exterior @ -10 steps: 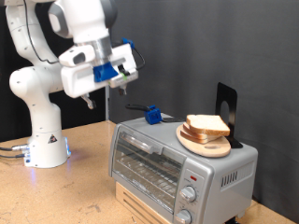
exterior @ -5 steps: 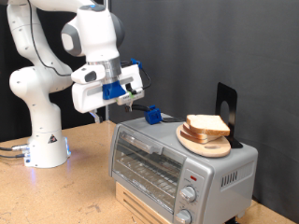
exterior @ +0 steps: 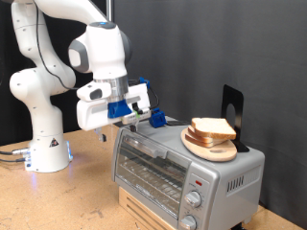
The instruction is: Make a piece of toast with the oven
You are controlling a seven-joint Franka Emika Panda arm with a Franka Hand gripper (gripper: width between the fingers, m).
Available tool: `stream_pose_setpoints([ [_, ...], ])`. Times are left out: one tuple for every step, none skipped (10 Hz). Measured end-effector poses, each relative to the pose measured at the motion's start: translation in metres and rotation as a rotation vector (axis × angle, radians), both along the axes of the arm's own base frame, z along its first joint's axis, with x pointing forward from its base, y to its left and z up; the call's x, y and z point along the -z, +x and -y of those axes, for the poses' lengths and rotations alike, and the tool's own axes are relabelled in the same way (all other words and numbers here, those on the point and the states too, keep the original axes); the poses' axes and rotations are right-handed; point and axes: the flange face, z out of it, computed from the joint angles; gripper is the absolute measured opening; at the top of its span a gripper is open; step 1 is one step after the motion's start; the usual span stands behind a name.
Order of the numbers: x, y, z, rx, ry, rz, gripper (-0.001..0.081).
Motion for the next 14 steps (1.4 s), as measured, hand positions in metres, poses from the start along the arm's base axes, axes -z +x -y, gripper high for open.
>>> stream_pose_setpoints([
  [0.004,0.002,0.002,-0.003,-0.008,0.003,0.0808],
  [0.005,0.002,0.003,-0.008,-0.010,0.007,0.0808],
  [0.005,0.002,0.006,-0.015,-0.011,0.010,0.0808],
  [0.005,0.003,0.010,-0.021,-0.012,0.012,0.0808],
  [0.005,0.003,0.014,-0.024,-0.014,0.013,0.0808],
  [0.006,0.003,0.020,-0.023,-0.021,0.014,0.0808],
  [0.006,0.003,0.027,-0.020,-0.032,0.014,0.0808],
  [0.008,0.003,0.033,-0.017,-0.046,0.016,0.0808],
  [0.010,0.004,0.040,-0.014,-0.061,0.016,0.0808],
  [0.012,0.005,0.048,-0.014,-0.079,0.017,0.0808],
  [0.015,0.006,0.055,-0.010,-0.100,0.015,0.0808],
  [0.019,0.008,0.061,-0.004,-0.120,0.017,0.0808],
  [0.025,0.012,0.066,0.005,-0.137,0.021,0.0808],
  [0.032,0.015,0.070,0.008,-0.152,0.019,0.0808],
])
